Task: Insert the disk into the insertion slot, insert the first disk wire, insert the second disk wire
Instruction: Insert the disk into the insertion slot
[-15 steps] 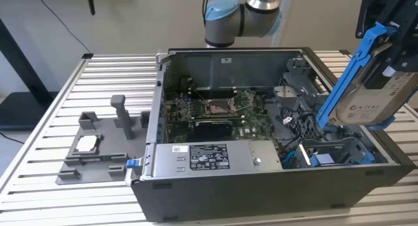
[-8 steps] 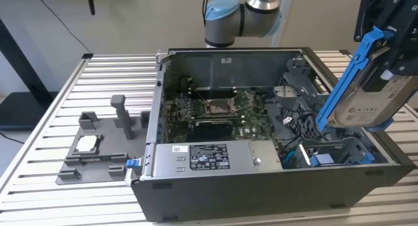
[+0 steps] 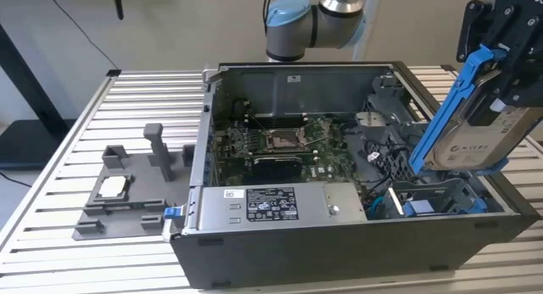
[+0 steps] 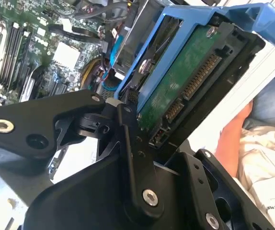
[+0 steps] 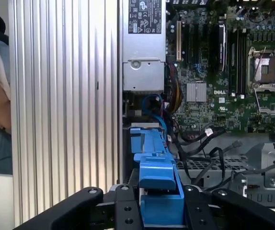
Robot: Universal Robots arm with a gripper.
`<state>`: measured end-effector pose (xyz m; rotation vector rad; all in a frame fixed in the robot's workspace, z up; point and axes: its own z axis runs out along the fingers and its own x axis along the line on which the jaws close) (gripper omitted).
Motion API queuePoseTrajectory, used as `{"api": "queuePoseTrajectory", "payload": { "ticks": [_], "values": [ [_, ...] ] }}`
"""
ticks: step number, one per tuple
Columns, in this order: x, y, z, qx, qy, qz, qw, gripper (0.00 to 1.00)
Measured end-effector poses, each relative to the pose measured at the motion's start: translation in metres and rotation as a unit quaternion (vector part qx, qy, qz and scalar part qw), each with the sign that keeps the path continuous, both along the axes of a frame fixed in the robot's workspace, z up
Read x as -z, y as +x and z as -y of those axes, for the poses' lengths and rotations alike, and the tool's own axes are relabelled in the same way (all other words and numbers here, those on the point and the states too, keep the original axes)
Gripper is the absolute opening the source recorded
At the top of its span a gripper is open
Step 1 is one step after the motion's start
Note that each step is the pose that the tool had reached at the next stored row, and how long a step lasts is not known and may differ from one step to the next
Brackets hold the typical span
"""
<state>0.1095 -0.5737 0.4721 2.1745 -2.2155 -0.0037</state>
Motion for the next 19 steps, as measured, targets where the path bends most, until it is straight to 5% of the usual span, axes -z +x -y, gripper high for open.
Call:
{"api": "queuePoseTrajectory", "payload": {
  "ticks": [9, 19],
  "values": [
    [0.0084, 0.0, 0.0, -0.001, 0.0, 0.0041, 0.99999, 0.33],
    [0.0195, 0.0, -0.0001, -0.001, 0.0, 0.0041, 0.99999, 0.33]
  ]
}}
